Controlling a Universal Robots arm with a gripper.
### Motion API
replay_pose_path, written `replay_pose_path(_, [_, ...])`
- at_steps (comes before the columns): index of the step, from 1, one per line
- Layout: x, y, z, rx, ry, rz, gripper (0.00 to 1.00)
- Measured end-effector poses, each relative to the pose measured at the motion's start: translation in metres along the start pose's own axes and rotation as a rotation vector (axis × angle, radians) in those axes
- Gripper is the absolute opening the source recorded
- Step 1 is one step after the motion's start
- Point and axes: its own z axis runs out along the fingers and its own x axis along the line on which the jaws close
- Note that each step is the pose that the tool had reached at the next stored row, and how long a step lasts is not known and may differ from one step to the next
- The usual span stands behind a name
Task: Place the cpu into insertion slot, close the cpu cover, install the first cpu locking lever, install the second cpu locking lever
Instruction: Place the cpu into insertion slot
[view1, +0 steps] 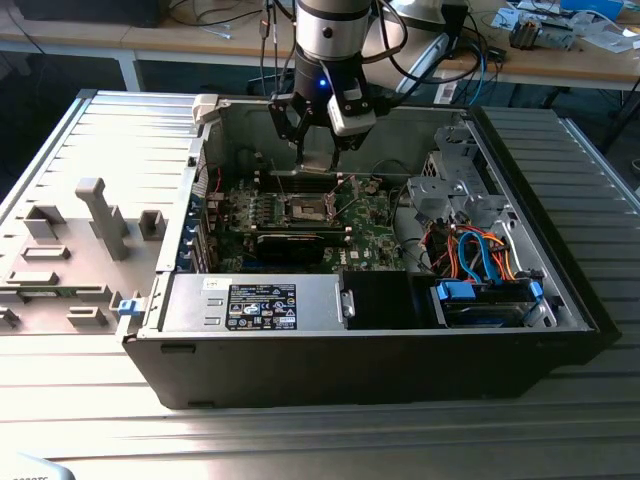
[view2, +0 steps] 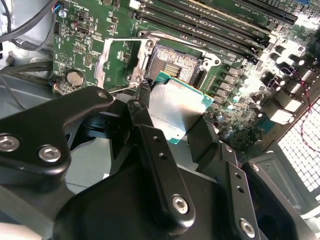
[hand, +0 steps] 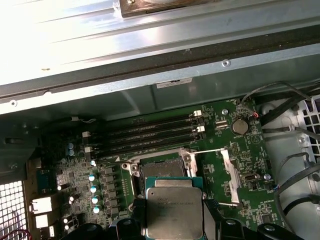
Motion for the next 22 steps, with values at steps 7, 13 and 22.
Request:
replay_pose_path(7, [0.0000,0.0000,0.0001,-0.0004,-0.0019,0.022,0.54])
replay_pose_path(13, [0.0000,0.0000,0.0001,-0.0006,-0.0029,0.033,0.54])
replay_pose_path(22, [0.0000,-0.0001,0.0002,-0.0008,-0.0039,0.045,0.54])
